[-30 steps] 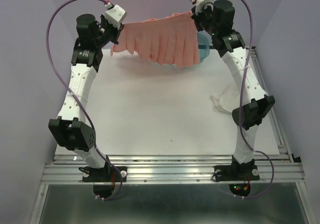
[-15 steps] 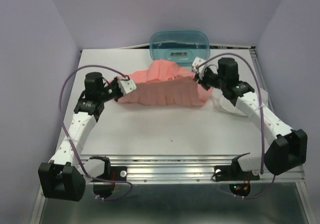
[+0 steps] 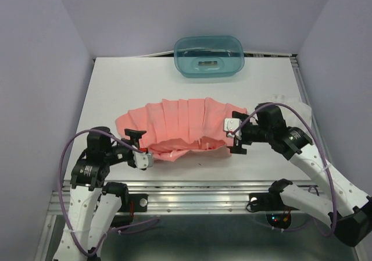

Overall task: Fold and stack the skirts
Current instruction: Flatten the skirt out

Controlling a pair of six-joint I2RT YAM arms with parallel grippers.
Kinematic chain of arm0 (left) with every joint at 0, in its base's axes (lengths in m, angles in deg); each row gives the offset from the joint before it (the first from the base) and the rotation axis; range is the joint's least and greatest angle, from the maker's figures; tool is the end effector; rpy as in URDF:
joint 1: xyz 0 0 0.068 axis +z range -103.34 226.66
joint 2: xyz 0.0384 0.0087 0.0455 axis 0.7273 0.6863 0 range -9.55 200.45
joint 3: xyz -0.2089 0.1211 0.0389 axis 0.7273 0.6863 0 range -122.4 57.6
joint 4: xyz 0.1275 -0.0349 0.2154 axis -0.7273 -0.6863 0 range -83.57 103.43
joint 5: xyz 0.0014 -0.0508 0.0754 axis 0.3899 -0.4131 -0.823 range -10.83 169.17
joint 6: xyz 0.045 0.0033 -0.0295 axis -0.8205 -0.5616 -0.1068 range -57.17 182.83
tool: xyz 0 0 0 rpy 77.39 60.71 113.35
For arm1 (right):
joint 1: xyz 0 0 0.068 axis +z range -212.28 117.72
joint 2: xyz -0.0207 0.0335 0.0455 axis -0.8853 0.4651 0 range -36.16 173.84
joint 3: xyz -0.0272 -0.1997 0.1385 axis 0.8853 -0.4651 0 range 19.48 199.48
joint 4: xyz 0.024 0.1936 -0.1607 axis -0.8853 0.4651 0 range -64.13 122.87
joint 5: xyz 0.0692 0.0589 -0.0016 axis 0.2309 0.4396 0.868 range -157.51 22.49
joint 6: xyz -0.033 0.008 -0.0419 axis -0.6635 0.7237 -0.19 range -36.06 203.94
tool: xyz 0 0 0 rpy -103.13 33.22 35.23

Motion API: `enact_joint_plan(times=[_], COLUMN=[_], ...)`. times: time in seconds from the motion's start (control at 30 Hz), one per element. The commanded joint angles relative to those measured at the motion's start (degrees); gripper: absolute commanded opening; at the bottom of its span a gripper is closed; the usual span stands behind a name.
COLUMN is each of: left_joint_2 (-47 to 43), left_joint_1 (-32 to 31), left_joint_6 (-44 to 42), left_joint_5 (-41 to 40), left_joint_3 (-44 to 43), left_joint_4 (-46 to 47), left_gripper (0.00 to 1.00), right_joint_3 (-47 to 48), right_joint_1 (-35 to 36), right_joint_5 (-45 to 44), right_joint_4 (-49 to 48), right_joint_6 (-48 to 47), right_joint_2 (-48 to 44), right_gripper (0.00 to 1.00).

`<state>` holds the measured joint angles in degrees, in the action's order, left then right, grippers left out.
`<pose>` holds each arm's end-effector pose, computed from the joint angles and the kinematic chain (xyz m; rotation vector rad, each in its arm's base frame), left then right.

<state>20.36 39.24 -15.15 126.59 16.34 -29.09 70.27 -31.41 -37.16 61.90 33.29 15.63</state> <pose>0.1154 -0.0415 0.2850 1.6107 1.0617 -0.0617 0.1583 0.1157 0.2907 -1.6030 1.4203 0.3854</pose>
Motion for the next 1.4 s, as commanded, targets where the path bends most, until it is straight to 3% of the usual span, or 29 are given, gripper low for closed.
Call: enact_joint_plan(times=[0.0, 0.17, 0.23, 0.37, 0.43, 0.5, 0.53, 0.67, 0.8, 1.07, 1.27, 1.33, 1.37], left_joint_2=[-1.8, -1.6, -0.7, 7.0, 14.0, 20.0, 26.7, 44.3, 55.4, 79.5, 101.1, 107.0, 112.9], left_joint_1=[0.1, 0.1, 0.2, 0.1, 0.1, 0.1, 0.1, -0.1, -1.1, -3.6, -5.2, -5.6, -5.9], left_joint_6=[0.4, 9.5, 17.4, 32.2, 37.2, 39.6, 41.7, 45.4, 47.7, 52.6, 54.1, 54.2, 54.2], left_joint_5=[-2.9, -7.0, -7.9, -15.7, -21.1, -24.3, -26.5, -27.6, -29.9, -37.5, -41.2, -40.8, -41.3], left_joint_3=[-0.1, -2.4, -2.9, -4.1, -5.8, -7.8, -9.1, -16.3, -18.7, -28.8, -56.4, -73.7, -86.9], left_joint_4=[-4.1, 0.6, 3.3, 12.5, 14.5, 14.7, 13.6, 7.4, 7.3, 8.9, 3.7, 0.9, -2.7], left_gripper=[0.89, 0.89, 0.87, 0.79, 0.74, 0.67, 0.64, 0.48, 0.37, 0.26, 0.24, 0.24, 0.24], right_joint_3=[0.8, 0.8, 2.2, 6.8, 10.0, 12.0, 15.5, 20.2, 17.0, 14.4, 14.9, 16.9, 19.3], right_joint_1=[0.5, 0.5, 0.5, 0.0, 0.0, 0.0, 0.0, 0.0, 0.0, 1.6, 6.3, 6.9, 7.4], right_joint_5=[-3.5, -14.2, -16.2, -17.0, -16.9, -17.4, -17.3, -16.1, -17.7, -15.3, -6.9, -1.1, 1.0], right_joint_4=[2.6, -6.3, -8.9, -12.0, -11.7, -11.1, -7.2, 1.2, 1.6, 9.4, 15.8, 17.3, 18.2], right_joint_6=[-3.4, 0.3, 2.6, 8.3, 9.5, 9.3, 9.2, 5.9, 3.6, 3.8, 7.2, 10.1, 12.6], right_joint_2=[1.4, 3.0, 6.3, 15.7, 22.7, 27.7, 30.7, 42.6, 46.5, 50.0, 51.8, 53.9, 55.2], right_gripper=[1.0, 0.98, 0.96, 0.79, 0.67, 0.63, 0.56, 0.46, 0.43, 0.39, 0.38, 0.38, 0.38])
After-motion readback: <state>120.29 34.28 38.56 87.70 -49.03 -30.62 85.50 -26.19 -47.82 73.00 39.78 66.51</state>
